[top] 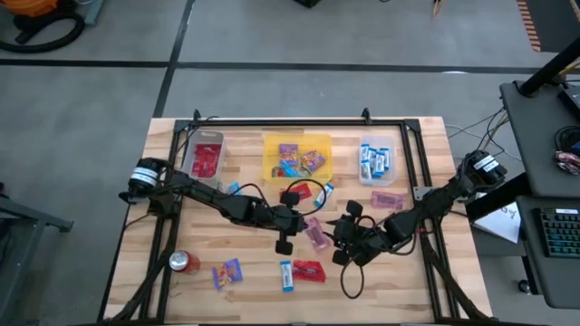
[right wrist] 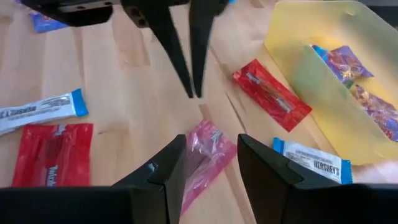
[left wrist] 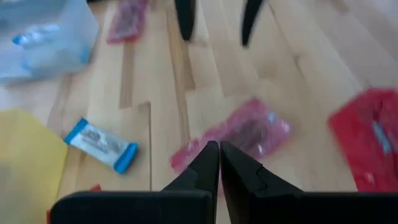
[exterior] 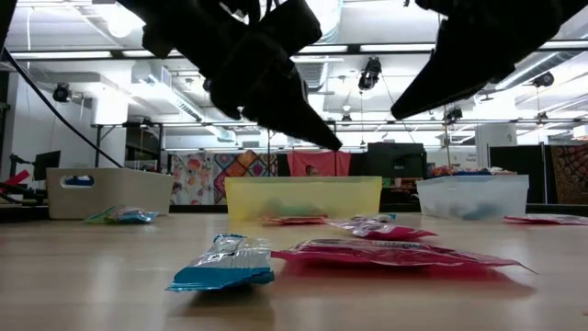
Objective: Sort candy
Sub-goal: Put the red gummy into the gray bin
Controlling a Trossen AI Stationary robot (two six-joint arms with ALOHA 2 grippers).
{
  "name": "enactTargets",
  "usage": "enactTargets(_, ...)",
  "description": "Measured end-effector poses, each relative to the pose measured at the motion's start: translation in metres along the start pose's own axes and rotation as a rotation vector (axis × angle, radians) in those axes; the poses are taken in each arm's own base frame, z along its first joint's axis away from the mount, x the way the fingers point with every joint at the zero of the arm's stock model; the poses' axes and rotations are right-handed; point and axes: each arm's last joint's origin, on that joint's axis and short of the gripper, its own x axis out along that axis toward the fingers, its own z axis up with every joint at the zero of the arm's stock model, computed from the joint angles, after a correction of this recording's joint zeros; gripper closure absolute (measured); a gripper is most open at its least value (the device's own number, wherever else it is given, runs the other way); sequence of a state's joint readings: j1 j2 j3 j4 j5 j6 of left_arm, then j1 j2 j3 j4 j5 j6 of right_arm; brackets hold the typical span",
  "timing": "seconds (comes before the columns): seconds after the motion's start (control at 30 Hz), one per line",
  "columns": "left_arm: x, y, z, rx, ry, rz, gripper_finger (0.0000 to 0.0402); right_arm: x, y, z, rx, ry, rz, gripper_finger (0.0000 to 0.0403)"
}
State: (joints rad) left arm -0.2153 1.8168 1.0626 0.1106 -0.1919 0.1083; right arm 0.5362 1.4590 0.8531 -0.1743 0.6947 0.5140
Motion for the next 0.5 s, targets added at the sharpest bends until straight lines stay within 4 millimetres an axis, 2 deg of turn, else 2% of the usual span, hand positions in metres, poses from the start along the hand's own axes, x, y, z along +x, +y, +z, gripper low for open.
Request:
enactTargets(0.1, 0.0, 0.0, -0.002, 0.0, 0.017, 0.003, 0.0401, 0.001, -0.001, -0.002, 0.041, 0.013, 0.008, 0.0268)
enactTargets(0.23, -0.007, -0.001, 0.001, 0.006, 0.014, 0.001, 0.0401, 0.001, -0.001, -0.002, 0.181, 0.028, 0.03, 0.0268)
enactTargets(0.37, -0.021, 0.001, 0.004, 0.003, -0.034, 0.004, 0.0401, 0.01, 0.005, -0.007, 0.215, 0.031, 0.03, 0.0268)
enactTargets(0.5, -0.04, 0.002, 0.001, -0.013, -0.123, 0.008, 0.0401, 0.027, 0.016, -0.016, 0.226, 0.025, 0.041, 0.0268)
